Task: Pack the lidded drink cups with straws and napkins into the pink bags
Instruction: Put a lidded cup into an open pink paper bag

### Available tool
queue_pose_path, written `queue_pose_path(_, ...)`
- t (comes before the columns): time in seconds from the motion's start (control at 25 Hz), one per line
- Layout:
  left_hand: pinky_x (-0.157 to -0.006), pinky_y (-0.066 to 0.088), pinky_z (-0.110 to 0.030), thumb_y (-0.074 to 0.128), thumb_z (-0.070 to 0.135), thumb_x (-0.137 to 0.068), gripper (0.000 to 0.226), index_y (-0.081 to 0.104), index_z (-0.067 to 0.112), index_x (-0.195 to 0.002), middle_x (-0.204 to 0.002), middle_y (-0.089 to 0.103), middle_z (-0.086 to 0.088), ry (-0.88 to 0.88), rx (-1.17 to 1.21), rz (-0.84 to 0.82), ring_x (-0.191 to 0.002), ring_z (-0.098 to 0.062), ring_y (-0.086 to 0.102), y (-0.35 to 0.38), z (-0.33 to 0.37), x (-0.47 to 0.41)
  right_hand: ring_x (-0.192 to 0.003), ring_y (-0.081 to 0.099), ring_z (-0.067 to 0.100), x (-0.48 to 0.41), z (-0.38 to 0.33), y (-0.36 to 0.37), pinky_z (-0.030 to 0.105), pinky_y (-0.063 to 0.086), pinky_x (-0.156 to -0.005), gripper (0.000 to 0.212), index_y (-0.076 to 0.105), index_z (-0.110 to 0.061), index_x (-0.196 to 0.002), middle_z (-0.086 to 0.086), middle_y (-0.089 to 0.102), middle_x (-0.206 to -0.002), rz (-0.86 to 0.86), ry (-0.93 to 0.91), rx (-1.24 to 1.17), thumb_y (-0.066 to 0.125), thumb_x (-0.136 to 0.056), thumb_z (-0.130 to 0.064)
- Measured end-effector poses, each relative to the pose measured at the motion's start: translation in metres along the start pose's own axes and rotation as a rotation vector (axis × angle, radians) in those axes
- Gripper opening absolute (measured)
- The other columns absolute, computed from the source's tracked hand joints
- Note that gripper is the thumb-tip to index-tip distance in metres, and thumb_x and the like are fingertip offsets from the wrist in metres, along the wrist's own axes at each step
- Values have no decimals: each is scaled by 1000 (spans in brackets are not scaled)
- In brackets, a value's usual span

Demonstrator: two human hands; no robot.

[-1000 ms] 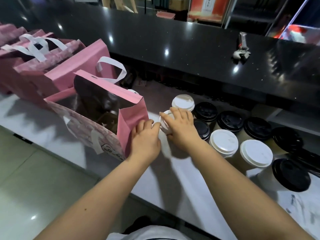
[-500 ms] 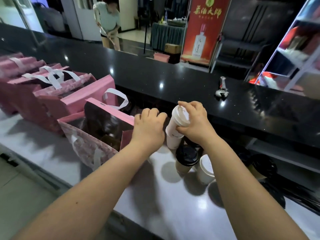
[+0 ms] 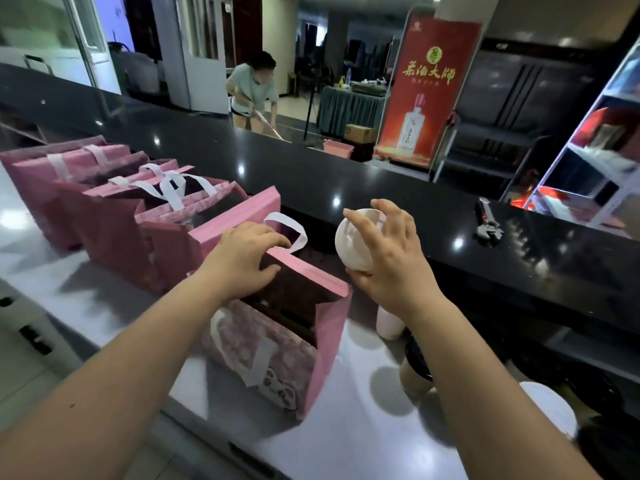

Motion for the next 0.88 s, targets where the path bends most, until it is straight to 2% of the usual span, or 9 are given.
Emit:
queue_pose_path(0.16, -82, 51, -37, 78, 23, -70, 25, 72, 22, -95, -92, 67, 8, 152, 148, -96, -89, -15, 61, -4, -49, 3, -126, 31, 32, -27, -47, 28, 51, 32, -105, 85, 41, -26, -141, 14, 37, -142, -12, 78, 80, 81, -66, -28)
queue_pose_path(0.24, -74, 52, -36, 75, 30, -69, 22, 72, 22, -89, -83, 67, 8, 219, 198, -204, -80, -16, 62, 3, -68, 4, -126, 26, 26, -42, -66, 26, 45, 26, -109, 83, 42, -29, -141, 9, 35, -141, 21, 184, 9, 80, -68, -31)
queue_pose_path(0.32, -71, 52, -37, 69, 44, -65, 33, 71, 24, -90, -82, 67, 7, 271, 177, -278, -80, -18, 61, 14, -77, 5, -125, 23, 20, -53, -84, 21, 37, 21, -110, 81, 40, -33, -141, 3, 34, -139, 28, 251, -70, 79, -69, -32)
queue_pose_path(0.44, -84, 49, -42, 64, 65, -55, 70, 58, 33, -117, -104, 60, 9, 304, 129, -399, -102, -19, 54, 30, -84, 10, -123, 26, 17, -57, -114, 28, 30, 23, -108, 82, 38, -37, -140, -5, 34, -133, -64, 311, -149, 78, -69, -33)
queue_pose_path(0.52, -98, 41, -47, 67, 71, -51, 100, 33, 40, -140, -126, 45, 8, 318, 121, -458, -121, -20, 38, 37, -84, 16, -124, 27, 17, -43, -130, 47, 29, 25, -107, 83, 37, -35, -141, -5, 34, -133, -158, 334, -135, 79, -69, -34)
queue_pose_path(0.6, -110, 26, -51, 76, 67, -53, 124, 7, 37, -150, -148, 23, 3, 298, 135, -519, -141, -23, 13, 41, -85, 21, -123, 29, 21, -23, -142, 69, 31, 27, -107, 83, 39, -31, -141, 0, 35, -135, -231, 325, -55, 79, -68, -34)
queue_pose_path(0.68, -118, 11, -51, 79, 65, -56, 134, -10, 32, -151, -159, 2, 3, 304, 139, -555, -147, -20, -10, 44, -88, 24, -122, 31, 23, -3, -145, 88, 36, 30, -107, 84, 41, -30, -140, 2, 36, -134, -302, 310, 38, 80, -66, -34)
queue_pose_path(0.8, -119, -3, -49, 76, 70, -55, 140, -14, 23, -152, -161, -5, -7, 352, 83, -544, -145, -25, -19, 44, -85, 32, -123, 30, 21, 22, -139, 123, 36, 35, -104, 83, 34, -33, -141, -1, 33, -134, -557, 351, 60, 77, -70, -35)
queue_pose_path(0.88, -118, -10, -46, 74, 73, -54, 143, -15, 18, -151, -160, -9, -12, 395, 34, -529, -144, -27, -23, 40, -77, 40, -119, 37, 26, 26, -133, 148, 37, 42, -96, 79, 30, -29, -141, 3, 36, -130, -757, 328, 175, 73, -74, -33)
Point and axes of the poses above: each hand's wrist, its own x-axis away from the middle knuckle, its own y-axis out of the palm, z = x × y, the point moved 8 cm from there along -x, towards the middle knuckle
